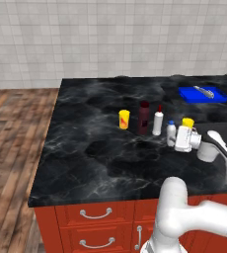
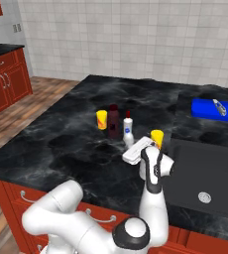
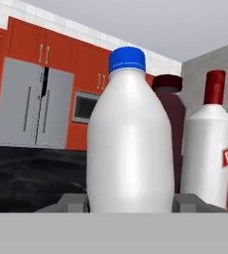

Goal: Place the drinks on the dining counter in a tight cluster.

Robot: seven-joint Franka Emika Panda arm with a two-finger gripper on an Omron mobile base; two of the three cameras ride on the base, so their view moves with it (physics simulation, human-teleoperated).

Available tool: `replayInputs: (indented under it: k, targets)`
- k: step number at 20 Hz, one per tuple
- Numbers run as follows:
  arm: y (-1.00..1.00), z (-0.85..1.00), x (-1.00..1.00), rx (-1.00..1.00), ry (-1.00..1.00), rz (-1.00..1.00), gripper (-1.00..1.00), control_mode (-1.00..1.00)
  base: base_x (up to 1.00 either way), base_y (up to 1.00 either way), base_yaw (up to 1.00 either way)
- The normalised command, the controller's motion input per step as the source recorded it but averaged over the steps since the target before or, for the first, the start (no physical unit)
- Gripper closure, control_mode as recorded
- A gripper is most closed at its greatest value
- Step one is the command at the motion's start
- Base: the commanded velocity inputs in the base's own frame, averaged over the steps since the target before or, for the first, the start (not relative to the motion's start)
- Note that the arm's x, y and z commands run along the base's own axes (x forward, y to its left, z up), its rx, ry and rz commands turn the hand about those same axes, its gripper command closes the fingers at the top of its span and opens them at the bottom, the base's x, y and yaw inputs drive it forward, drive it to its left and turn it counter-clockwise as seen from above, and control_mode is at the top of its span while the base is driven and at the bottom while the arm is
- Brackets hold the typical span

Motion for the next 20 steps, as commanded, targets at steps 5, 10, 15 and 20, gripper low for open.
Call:
replayInputs:
  k: [5,10,15,20]
  targets:
    - [-0.2,-0.04,-0.11,0.0,0.0,-0.03,-1.0,-1.0,0.0,0.0,0.0]
    - [-0.16,0.0,-0.16,0.0,0.0,-0.03,-1.0,-1.0,0.0,0.0,0.0]
    - [-0.03,0.03,-0.14,0.0,0.0,-0.03,-1.0,-1.0,0.0,0.0,0.0]
    - [-0.03,0.11,-0.14,0.0,0.04,-0.09,-1.0,-1.0,0.0,0.0,0.0]
